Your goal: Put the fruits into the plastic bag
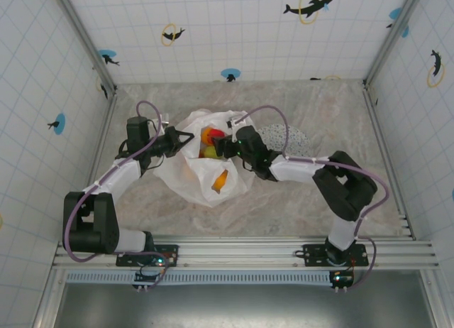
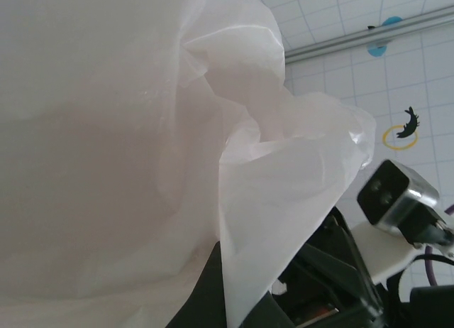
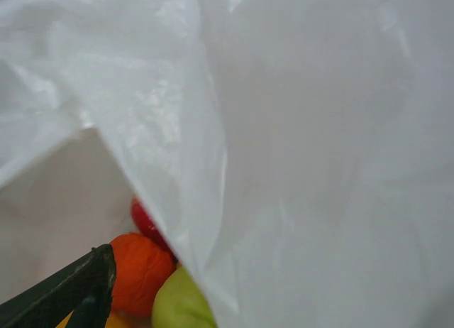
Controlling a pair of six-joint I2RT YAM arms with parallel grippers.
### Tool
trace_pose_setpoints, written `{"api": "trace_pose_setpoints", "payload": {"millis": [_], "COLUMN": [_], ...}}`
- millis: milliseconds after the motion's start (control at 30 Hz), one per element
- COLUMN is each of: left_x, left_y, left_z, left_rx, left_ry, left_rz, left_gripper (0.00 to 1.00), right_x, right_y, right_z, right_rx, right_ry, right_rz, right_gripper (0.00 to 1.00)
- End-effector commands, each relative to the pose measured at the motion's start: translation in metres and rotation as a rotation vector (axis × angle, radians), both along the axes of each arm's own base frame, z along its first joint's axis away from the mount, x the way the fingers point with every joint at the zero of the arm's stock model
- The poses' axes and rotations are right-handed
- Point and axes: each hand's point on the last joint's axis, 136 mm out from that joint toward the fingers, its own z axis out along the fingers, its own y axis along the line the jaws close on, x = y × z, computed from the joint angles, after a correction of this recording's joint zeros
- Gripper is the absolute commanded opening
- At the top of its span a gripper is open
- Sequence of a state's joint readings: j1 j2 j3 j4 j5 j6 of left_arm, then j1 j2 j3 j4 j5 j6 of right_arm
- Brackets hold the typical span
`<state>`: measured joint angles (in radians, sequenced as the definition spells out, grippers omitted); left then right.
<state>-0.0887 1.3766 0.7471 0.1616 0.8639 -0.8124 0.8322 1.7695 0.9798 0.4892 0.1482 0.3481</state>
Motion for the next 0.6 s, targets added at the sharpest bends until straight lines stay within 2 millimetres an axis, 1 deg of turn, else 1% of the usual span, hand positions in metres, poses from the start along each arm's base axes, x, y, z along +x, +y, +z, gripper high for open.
{"api": "trace_pose_setpoints", "payload": {"millis": [0,167,233,433,500,567], "left_x": [0.001,0.001,0.002,0.003,0.003,0.003], "left_y": [0.001,0.001,0.002,0.002,0.002,0.002], "left_z": [0.005,0.004,0.003,0.002,0.000,-0.001], "left_rx": [-0.012,-0.007,-0.004,0.003,0.004,0.004], "left_ry": [0.004,0.005,0.005,0.008,0.011,0.014], "left_rz": [-0.007,-0.006,-0.004,-0.001,-0.001,-0.002], "left_gripper": [0.00,0.00,0.00,0.00,0.00,0.00], "right_x": [-0.021,-0.047,-0.055,-0.065,-0.065,-0.066], "right_y": [-0.008,-0.036,-0.052,-0.101,-0.112,-0.117], "right_z": [0.011,0.014,0.020,0.038,0.048,0.059], "right_rx": [0.003,-0.082,-0.121,-0.266,-0.314,-0.361], "right_ry": [-0.013,-0.042,-0.067,-0.176,-0.224,-0.271], "right_rz": [0.053,0.093,0.089,0.009,-0.008,-0.002], "right_gripper": [0.88,0.88,0.88,0.87,0.87,0.86]}}
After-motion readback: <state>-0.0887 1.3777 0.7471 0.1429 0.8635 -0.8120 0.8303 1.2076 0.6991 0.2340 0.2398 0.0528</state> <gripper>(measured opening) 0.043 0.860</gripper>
